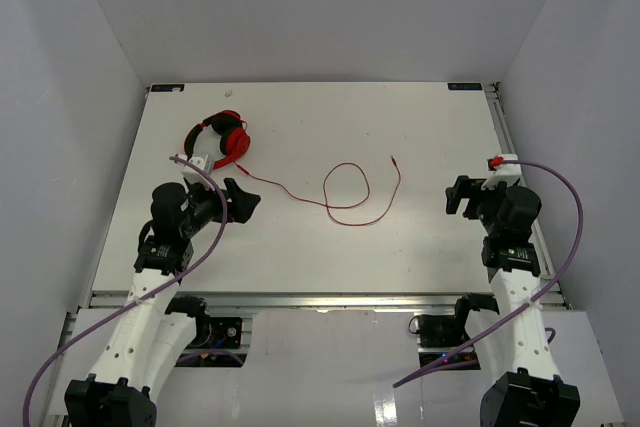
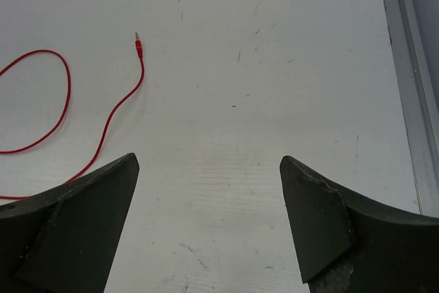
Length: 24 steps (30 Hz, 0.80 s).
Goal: Wrap the headphones
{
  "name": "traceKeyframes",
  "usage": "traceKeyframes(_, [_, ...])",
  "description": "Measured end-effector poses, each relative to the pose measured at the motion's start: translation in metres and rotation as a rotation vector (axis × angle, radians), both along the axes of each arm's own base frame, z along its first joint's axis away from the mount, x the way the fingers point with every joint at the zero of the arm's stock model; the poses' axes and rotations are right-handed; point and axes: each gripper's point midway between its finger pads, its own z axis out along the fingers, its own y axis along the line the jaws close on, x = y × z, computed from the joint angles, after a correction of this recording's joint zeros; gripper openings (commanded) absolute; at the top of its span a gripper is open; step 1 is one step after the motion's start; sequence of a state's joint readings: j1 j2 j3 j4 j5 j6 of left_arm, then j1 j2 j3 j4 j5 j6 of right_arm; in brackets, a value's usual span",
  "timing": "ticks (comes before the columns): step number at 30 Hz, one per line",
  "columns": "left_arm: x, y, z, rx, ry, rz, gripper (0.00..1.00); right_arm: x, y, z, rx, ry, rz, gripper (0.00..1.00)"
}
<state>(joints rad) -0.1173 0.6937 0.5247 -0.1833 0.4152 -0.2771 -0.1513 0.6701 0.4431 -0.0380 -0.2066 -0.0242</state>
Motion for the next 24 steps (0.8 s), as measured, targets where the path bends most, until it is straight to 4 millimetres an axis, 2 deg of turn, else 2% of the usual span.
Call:
traceKeyframes(4, [0.002,0.002,-0.001,-0.001,0.007,0.018,0.98,0.001,0.002,0.001,0.019,-0.004,0.003,0.90])
traceKeyframes(6, [0.003,0.003,-0.003,-0.008,0.022,0.028,0.98,-0.003,0.017,-0.001,-0.017,0.001,0.128,0.90])
traceKeyframes(9, [0.008,0.004,-0.011,-0.026,0.083,0.057,0.98,-0.017,0.048,-0.006,-0.099,0.014,0.406,0.90])
traceKeyframes(12, [0.021,0.012,-0.022,-0.067,0.184,0.121,0.98,-0.030,0.076,-0.003,-0.109,-0.003,0.645,0.90])
traceKeyframes(15, [0.041,0.042,-0.037,-0.136,0.294,0.271,0.96,-0.036,0.090,-0.005,-0.089,-0.017,0.767,0.92])
traceKeyframes(19, [0.071,0.093,-0.067,-0.249,0.491,0.502,0.94,-0.038,0.095,-0.014,-0.070,0.002,0.822,0.92])
traceKeyframes(21, [0.096,0.120,-0.082,-0.276,0.591,0.611,0.92,-0.039,0.095,-0.017,-0.067,0.008,0.830,0.92])
traceKeyframes(24, [0.139,0.145,-0.098,-0.265,0.661,0.698,0.91,-0.041,0.097,-0.014,-0.069,-0.003,0.837,0.91])
